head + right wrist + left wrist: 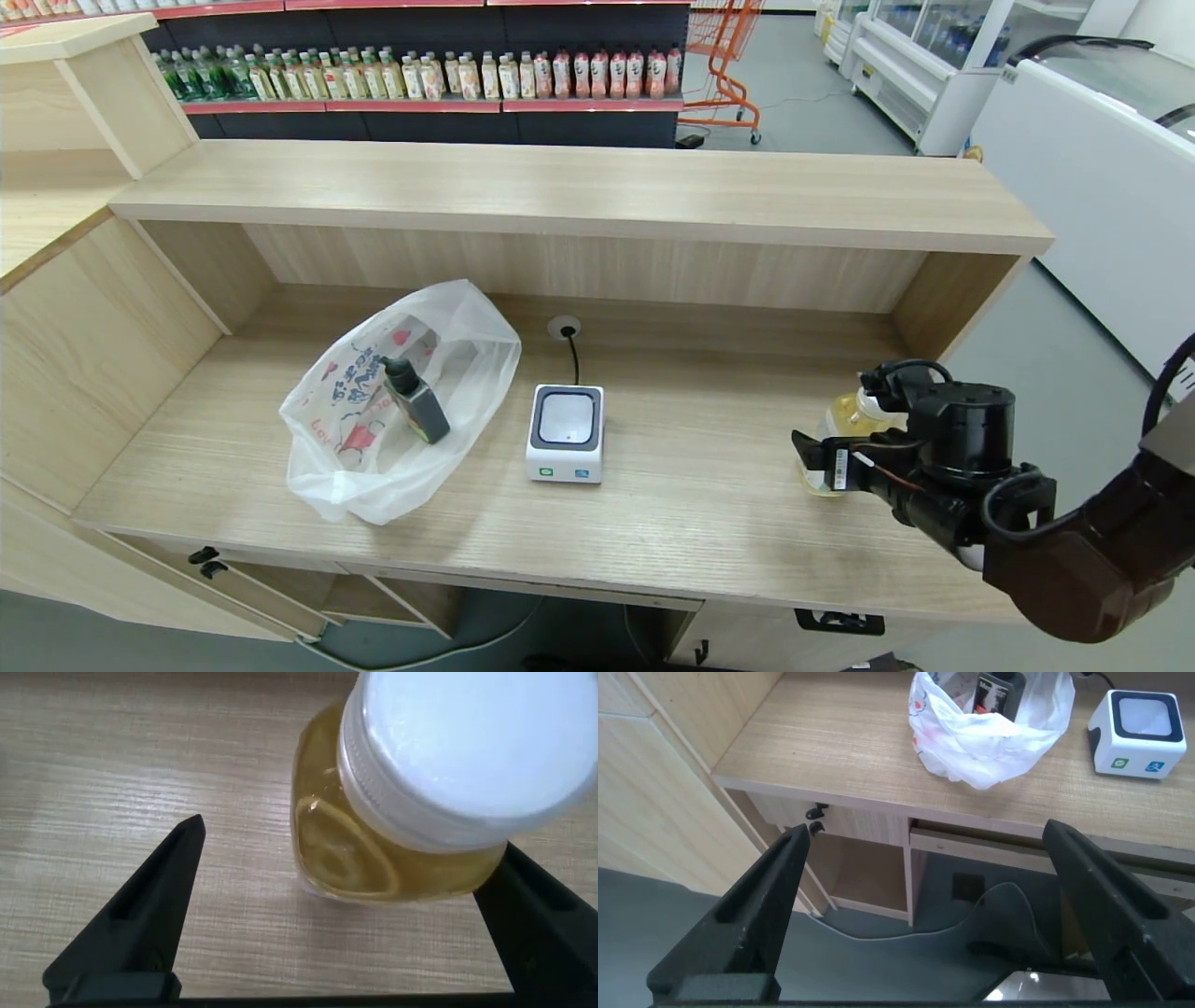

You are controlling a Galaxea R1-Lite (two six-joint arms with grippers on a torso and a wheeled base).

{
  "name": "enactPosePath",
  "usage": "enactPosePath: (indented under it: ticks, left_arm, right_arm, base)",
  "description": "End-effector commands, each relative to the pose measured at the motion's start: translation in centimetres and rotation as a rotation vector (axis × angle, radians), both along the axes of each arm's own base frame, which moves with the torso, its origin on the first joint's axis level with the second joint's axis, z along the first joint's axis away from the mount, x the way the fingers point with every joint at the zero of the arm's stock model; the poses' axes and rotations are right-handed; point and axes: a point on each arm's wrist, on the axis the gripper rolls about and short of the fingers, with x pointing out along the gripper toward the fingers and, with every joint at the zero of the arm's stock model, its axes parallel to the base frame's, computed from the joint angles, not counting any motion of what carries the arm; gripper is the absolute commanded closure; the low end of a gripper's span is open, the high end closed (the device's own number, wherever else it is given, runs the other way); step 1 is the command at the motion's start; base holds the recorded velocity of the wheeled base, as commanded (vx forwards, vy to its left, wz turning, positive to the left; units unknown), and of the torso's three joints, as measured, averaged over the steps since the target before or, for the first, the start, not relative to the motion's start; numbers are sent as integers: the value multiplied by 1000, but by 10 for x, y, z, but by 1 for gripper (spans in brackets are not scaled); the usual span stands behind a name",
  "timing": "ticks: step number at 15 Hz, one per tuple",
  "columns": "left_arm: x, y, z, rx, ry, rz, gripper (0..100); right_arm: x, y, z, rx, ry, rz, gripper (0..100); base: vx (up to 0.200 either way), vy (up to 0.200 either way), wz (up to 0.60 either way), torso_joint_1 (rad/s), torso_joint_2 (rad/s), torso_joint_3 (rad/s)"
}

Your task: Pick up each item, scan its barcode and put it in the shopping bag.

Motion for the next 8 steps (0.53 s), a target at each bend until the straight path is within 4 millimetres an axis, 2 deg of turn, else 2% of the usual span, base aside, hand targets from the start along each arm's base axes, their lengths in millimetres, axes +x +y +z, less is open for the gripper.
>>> enactPosePath:
  ticks: [1,8]
  left_arm:
    - [0,0,0,0,0,0,0]
    - [0,0,0,0,0,0,0]
  right_arm:
    - [5,2,-11,-9,25,0,0]
    - [23,9,-15,-23,-2,39,0]
  base:
    - [0,0,0,0,0,0]
    - [0,0,0,0,0,0]
